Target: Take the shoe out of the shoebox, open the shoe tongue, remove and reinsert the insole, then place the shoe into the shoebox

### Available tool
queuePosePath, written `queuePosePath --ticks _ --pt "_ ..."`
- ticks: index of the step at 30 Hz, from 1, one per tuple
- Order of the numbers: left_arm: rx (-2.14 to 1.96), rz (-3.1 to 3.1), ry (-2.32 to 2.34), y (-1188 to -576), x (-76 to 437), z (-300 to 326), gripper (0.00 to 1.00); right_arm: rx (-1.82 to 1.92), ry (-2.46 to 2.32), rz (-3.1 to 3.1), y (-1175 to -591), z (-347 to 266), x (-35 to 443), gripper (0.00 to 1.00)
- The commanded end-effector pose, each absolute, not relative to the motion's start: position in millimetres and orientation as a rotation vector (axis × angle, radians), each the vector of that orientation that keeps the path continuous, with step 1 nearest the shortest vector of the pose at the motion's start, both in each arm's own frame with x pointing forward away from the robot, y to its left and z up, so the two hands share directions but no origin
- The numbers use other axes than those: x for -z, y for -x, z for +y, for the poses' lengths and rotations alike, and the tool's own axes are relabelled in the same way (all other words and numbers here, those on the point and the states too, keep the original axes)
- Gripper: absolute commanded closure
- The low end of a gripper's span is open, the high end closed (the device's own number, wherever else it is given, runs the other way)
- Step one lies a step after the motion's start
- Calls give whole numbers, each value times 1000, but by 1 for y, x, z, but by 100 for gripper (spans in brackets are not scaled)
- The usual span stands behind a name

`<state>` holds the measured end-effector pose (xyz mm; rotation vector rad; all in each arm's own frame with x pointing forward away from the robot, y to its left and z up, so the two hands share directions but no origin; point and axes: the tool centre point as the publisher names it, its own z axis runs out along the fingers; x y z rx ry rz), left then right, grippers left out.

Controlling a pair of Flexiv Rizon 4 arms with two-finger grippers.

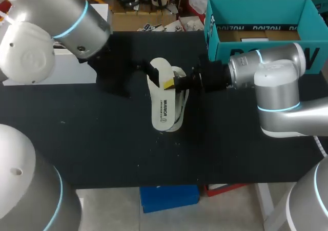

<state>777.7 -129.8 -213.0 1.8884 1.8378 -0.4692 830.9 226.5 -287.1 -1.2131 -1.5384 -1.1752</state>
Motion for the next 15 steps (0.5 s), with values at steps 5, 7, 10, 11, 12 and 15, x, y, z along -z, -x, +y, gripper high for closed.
queuePosePath --ticks 5,7,10,11,12,15 --pt "1009 1307 -1607 -776 224 -120 0 1173 1213 -1539 -832 227 288 100" --pt "1009 1307 -1607 -776 224 -120 0 1173 1213 -1539 -832 227 288 100" --pt "1009 1307 -1607 -776 224 -120 0 1173 1213 -1539 -832 227 288 100" --pt "1009 1307 -1607 -776 224 -120 0 1173 1213 -1539 -832 227 288 100" --pt "1009 1307 -1607 -776 224 -120 0 1173 1213 -1539 -832 227 288 100" --pt "1009 1307 -1607 -776 224 -120 0 1173 1213 -1539 -832 227 288 100"
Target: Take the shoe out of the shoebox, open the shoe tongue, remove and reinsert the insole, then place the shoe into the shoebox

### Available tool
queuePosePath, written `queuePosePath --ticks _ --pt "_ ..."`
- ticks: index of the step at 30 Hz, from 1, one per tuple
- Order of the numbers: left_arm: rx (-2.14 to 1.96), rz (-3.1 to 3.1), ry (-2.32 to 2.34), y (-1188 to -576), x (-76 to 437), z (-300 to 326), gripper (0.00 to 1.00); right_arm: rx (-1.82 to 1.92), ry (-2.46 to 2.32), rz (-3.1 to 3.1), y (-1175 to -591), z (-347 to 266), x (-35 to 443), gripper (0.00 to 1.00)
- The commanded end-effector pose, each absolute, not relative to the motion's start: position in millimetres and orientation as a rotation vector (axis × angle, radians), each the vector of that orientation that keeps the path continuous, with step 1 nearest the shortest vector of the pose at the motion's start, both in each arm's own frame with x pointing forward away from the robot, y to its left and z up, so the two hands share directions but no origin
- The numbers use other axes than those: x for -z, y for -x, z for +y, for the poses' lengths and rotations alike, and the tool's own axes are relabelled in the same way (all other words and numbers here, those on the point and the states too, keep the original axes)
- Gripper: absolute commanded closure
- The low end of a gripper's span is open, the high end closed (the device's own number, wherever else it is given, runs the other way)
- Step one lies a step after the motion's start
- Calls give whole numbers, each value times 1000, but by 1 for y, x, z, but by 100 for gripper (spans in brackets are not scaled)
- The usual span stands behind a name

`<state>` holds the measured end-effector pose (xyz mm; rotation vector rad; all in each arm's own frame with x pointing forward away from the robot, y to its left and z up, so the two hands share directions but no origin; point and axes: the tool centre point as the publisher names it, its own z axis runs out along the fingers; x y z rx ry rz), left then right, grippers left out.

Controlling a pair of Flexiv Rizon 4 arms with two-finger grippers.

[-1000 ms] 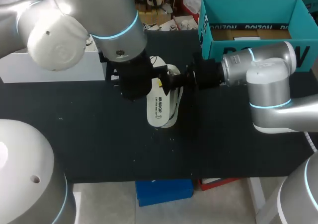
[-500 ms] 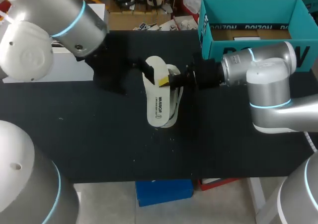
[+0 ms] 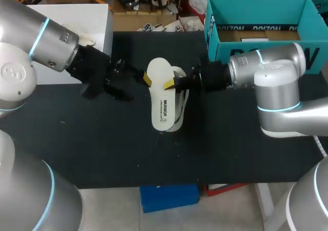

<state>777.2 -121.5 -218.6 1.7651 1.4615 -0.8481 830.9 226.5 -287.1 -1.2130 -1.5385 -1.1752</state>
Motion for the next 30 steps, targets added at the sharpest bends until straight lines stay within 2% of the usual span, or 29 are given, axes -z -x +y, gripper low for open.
queuePosePath --ticks 1,19,30 --pt "1009 1307 -1607 -776 224 -120 0 1173 1213 -1539 -832 227 288 100" --pt "1081 1340 -1222 -785 259 -95 0 1173 1213 -1539 -832 227 288 100" --pt "1056 1315 -1108 -794 264 -104 0 1173 1213 -1539 -832 227 288 100"
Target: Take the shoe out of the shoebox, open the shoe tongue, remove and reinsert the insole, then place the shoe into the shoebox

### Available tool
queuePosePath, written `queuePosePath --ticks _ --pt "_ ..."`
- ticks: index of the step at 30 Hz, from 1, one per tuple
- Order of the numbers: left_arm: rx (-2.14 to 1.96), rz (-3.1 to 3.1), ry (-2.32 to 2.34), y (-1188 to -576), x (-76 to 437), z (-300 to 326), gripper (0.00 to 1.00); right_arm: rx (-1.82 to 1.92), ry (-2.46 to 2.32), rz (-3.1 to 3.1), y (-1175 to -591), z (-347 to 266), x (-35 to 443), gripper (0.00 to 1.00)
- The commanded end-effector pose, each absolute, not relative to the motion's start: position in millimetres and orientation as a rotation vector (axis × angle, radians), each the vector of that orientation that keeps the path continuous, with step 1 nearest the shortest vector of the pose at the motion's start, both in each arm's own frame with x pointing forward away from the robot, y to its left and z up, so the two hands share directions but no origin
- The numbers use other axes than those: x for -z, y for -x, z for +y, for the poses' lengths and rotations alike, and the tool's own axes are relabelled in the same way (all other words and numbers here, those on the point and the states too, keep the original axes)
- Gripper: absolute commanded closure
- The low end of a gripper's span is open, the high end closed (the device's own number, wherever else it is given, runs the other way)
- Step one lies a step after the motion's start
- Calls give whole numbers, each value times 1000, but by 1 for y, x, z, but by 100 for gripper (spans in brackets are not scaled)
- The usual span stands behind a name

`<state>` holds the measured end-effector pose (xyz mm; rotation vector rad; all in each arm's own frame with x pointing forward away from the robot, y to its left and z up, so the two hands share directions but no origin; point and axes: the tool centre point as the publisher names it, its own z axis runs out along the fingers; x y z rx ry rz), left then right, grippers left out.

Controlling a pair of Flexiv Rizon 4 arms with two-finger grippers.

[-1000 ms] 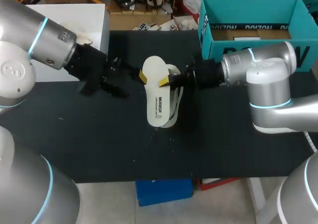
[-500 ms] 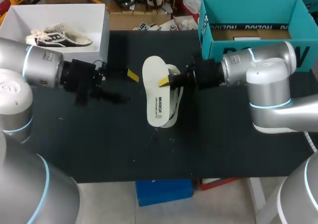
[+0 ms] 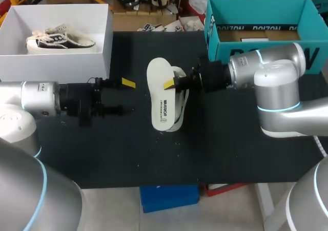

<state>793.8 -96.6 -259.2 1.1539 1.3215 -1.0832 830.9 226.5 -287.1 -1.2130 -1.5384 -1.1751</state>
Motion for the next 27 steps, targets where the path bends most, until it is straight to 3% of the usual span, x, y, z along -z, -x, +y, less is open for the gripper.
queuePosePath --ticks 1,8,10,14,17,27 --pt "1052 1309 -1101 -796 265 -106 0 1173 1213 -1539 -832 227 288 100" --pt "1025 1263 -1067 -803 278 -116 0 1173 1213 -1539 -832 227 288 100" --pt "1015 1247 -1056 -805 279 -119 10 1173 1213 -1539 -832 227 288 100" --pt "999 1226 -1032 -810 280 -124 40 1173 1213 -1539 -832 227 288 100" --pt "992 1214 -1020 -814 278 -129 51 1173 1213 -1539 -832 227 288 100" --pt "993 1206 -1028 -819 278 -148 47 1173 1213 -1539 -832 227 288 100"
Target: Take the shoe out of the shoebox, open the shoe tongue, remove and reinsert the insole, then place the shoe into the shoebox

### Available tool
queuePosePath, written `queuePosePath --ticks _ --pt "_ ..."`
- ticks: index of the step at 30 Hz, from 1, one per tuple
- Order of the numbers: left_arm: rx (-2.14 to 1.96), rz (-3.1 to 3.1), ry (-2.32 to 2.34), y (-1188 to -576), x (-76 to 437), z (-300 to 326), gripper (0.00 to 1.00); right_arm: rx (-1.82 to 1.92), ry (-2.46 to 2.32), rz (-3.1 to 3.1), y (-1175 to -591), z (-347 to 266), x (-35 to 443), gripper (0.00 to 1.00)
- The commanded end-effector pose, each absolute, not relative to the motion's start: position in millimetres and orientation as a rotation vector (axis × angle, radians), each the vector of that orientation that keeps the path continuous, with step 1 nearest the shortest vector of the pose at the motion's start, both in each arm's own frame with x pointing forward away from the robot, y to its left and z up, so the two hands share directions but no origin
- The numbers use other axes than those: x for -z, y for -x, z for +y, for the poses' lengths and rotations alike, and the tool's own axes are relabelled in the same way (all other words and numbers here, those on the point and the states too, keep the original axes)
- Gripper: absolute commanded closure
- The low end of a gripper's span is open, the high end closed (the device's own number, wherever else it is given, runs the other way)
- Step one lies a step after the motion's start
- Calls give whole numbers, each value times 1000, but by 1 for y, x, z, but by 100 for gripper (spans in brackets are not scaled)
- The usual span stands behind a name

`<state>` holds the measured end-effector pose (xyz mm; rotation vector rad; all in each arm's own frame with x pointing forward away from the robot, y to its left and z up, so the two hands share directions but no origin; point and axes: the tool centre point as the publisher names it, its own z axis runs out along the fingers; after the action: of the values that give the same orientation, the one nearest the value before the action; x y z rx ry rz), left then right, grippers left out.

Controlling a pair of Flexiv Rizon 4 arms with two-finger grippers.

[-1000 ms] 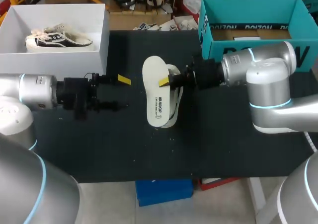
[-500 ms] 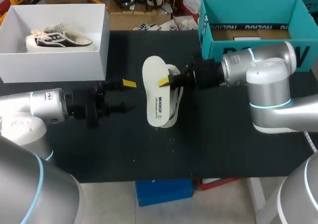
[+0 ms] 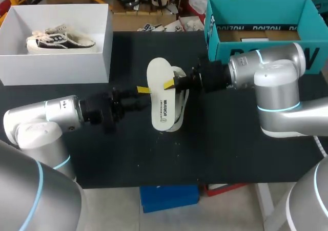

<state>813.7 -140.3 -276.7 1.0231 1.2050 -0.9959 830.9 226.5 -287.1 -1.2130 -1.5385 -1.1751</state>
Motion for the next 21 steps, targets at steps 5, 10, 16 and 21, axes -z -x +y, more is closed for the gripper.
queuePosePath --ticks 5,10,16,21 --pt "989 1206 -1030 -822 279 -152 50 1173 1213 -1539 -832 227 288 100" --pt "984 1205 -1029 -827 281 -154 58 1173 1213 -1539 -832 227 288 100" --pt "985 1206 -1031 -829 281 -157 60 1173 1213 -1539 -832 227 288 100" --pt "988 1208 -1036 -832 283 -161 60 1173 1213 -1539 -832 227 288 100"
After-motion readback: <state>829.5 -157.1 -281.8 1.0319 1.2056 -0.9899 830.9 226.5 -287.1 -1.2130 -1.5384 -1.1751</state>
